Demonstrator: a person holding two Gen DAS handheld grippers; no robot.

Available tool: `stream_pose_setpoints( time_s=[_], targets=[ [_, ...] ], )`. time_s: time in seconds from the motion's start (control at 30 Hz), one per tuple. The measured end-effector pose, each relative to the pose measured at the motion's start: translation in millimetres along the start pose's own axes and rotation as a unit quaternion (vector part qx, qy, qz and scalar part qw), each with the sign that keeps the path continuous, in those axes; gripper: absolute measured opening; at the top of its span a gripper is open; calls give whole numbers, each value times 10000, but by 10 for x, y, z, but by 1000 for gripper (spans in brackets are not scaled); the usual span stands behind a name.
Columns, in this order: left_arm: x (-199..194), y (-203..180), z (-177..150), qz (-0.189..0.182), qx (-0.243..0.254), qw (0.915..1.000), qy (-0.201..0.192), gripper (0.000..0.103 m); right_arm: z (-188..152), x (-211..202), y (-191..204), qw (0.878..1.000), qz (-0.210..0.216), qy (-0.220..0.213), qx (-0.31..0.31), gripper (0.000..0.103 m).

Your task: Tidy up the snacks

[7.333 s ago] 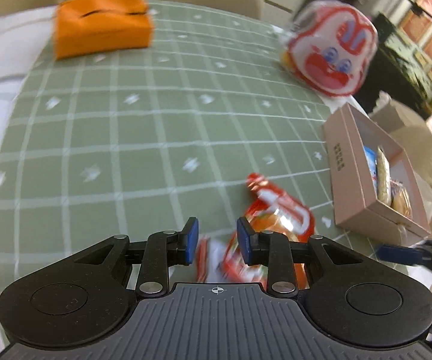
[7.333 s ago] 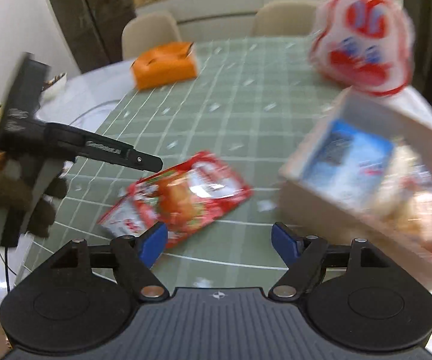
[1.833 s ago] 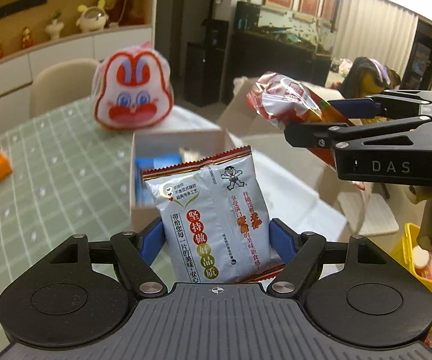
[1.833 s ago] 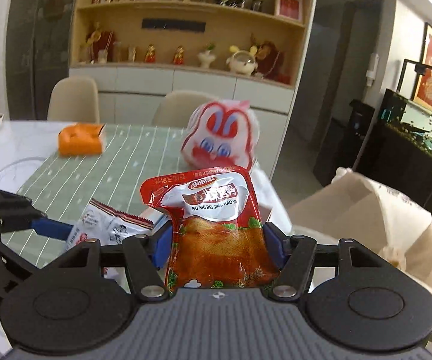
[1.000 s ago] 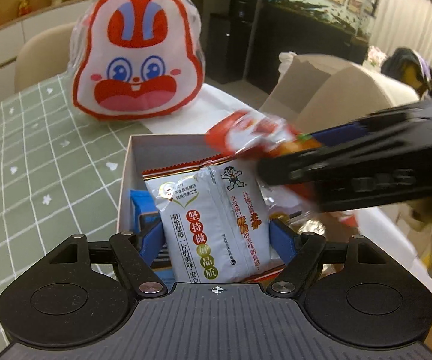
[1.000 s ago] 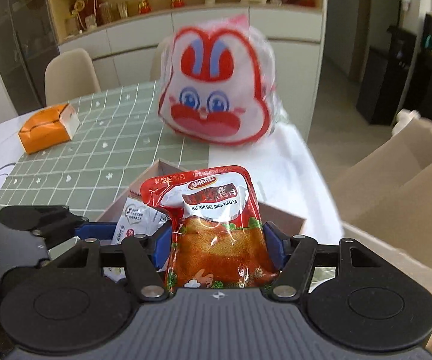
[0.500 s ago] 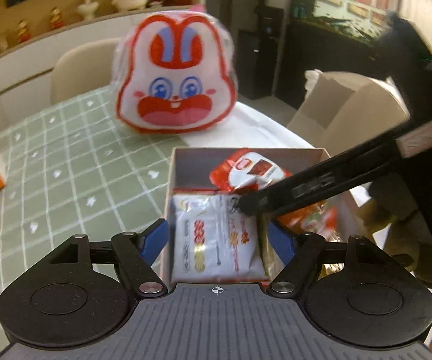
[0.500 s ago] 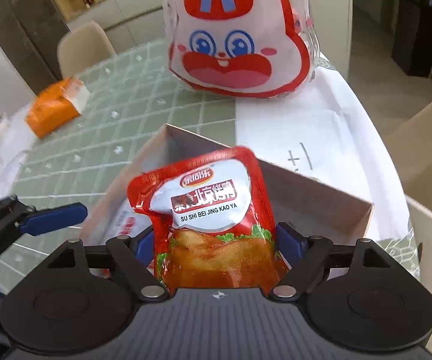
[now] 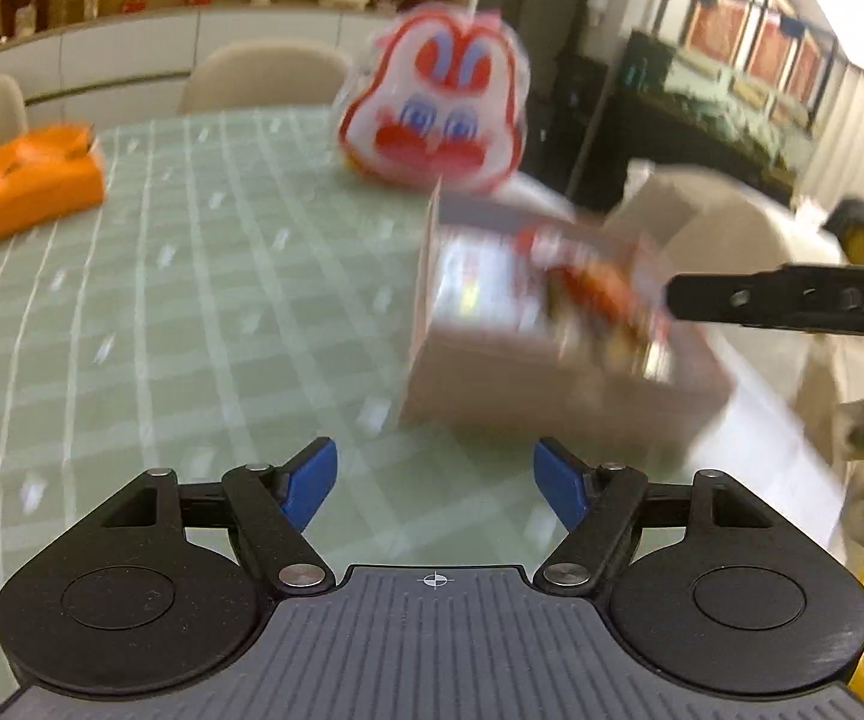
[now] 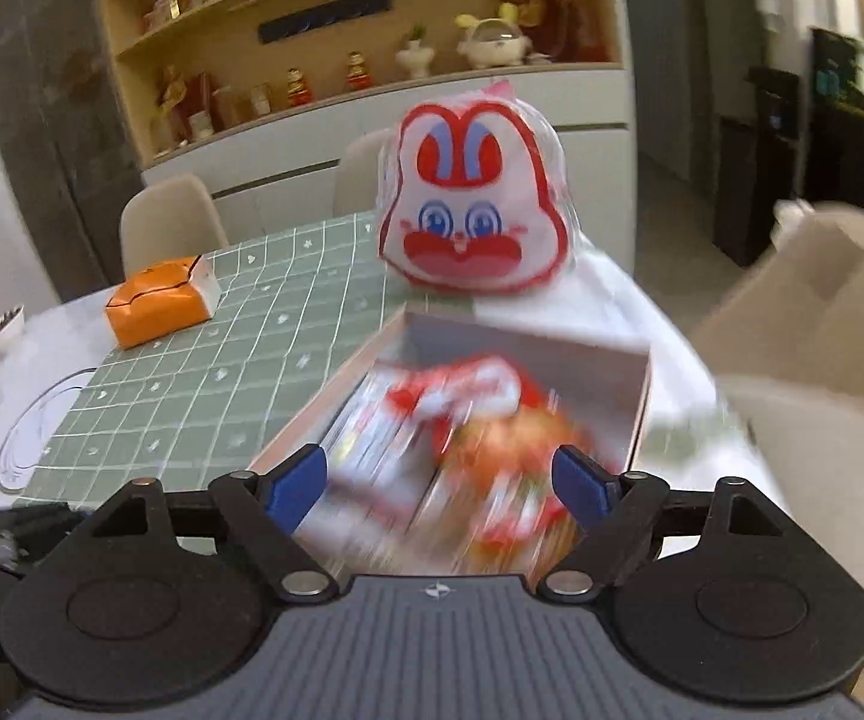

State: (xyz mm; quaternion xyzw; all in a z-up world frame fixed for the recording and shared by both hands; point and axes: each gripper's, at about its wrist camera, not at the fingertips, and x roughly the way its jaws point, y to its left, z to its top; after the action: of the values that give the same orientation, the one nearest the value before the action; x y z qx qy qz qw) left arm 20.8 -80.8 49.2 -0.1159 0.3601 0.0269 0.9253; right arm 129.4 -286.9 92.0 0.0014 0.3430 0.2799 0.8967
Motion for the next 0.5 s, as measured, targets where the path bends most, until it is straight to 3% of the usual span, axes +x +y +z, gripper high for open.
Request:
stream_pose_setpoints(
  time_s=[0.17,0.27,0.37,0.5],
  targets=[
    [-134,197,-531,39,31,9997,230,78,-840,-64,349,9969,-613,464,186,84],
    [-195,127,-672,138,333,9993,61,77,-1176,-37,433,9936,-920,570,317,84],
    [-165,22,-703,241,568,9981,17,78,-1304,-74,492,9925,-1155,345,224,84],
    [-76,-147,-735,488,925,9945,-54,80,-1340,-61,482,9901,-1357,367,34,84]
  ],
)
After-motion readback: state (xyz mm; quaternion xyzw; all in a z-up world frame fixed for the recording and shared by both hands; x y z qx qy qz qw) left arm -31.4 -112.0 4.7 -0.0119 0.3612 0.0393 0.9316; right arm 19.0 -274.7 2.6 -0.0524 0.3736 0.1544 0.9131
